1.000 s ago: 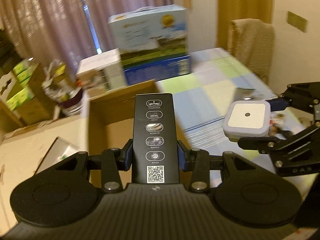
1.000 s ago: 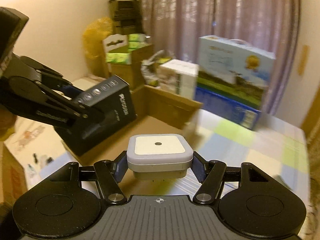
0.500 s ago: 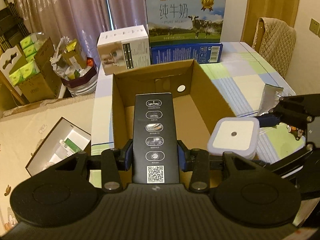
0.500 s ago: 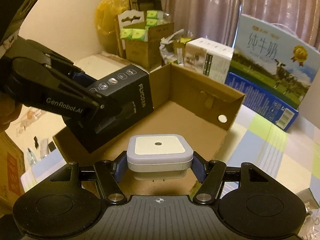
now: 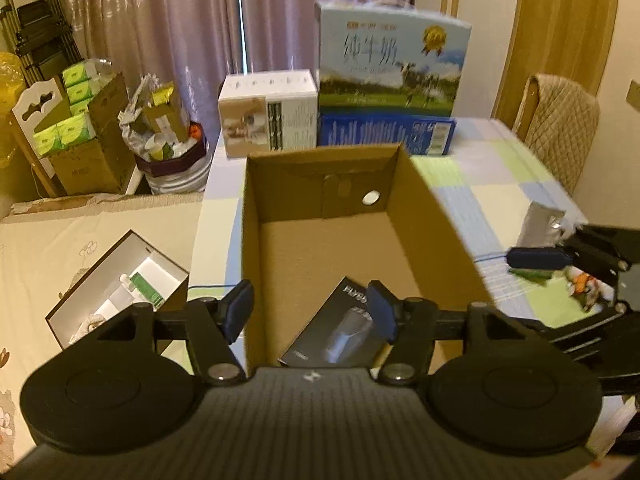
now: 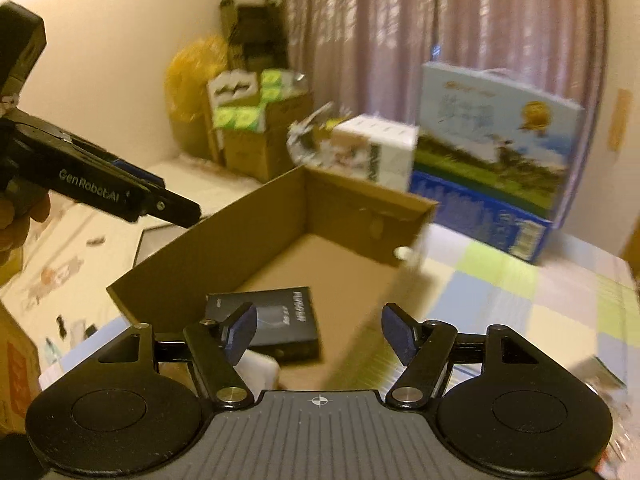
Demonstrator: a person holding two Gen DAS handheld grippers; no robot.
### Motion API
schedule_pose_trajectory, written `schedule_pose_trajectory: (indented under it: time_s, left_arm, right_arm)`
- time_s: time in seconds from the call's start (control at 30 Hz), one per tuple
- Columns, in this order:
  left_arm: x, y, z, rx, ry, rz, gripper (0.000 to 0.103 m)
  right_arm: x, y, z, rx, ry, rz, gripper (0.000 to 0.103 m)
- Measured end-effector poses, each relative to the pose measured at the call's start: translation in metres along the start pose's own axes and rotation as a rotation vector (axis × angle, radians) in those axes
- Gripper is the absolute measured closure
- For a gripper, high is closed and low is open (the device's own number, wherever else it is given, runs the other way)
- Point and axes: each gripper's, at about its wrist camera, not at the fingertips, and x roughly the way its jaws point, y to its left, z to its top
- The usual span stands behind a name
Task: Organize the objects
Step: 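Carry the black box into the cardboard box while the right tool drops the device there, then bring both open tools back over the table items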
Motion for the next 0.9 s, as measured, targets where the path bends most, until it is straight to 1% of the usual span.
schedule_pose_trajectory:
  time_s: [0.1, 0.2, 0.23, 0.37, 0.47, 0.53, 0.67, 0.8, 0.9]
  left_arm:
    - [-0.017, -0.016, -0.002, -0.002, -0.030, -0.015, 0.045]
    - [-0.032, -0.040, -0.005, 0.011, -0.056, -0.034, 0.039]
    - [-0.036, -0.048, -0.006, 0.015, -0.063, -0.042, 0.039]
    - [-0.046, -0.088, -0.011, 0.039, -0.081, -0.090, 0.038]
    - [-0.049, -0.125, -0.016, 0.057, -0.084, -0.145, 0.037]
    - [-0.047, -0.150, -0.019, 0.072, -0.078, -0.184, 0.034]
    - [-0.037, -0.198, -0.029, 0.112, -0.049, -0.236, 0.033]
    - [-0.016, -0.237, -0.036, 0.145, -0.010, -0.264, 0.033]
    - [0.003, -0.261, -0.040, 0.153, 0.015, -0.285, 0.033]
  right_arm:
    - [-0.037, -0.013, -0.019, 0.040, -0.019, -0.059, 0.035]
    - [-0.075, -0.026, -0.040, 0.087, -0.025, -0.130, 0.035]
    - [-0.086, -0.033, -0.047, 0.108, -0.025, -0.157, 0.035]
    - [-0.133, -0.059, -0.078, 0.200, -0.014, -0.260, 0.035]
    - [-0.164, -0.082, -0.102, 0.252, -0.002, -0.335, 0.035]
    - [-0.181, -0.098, -0.116, 0.284, 0.004, -0.391, 0.034]
    - [-0.212, -0.131, -0.136, 0.350, 0.007, -0.464, 0.033]
    - [-0.228, -0.153, -0.150, 0.375, 0.024, -0.492, 0.032]
    - [-0.228, -0.168, -0.159, 0.380, 0.044, -0.488, 0.032]
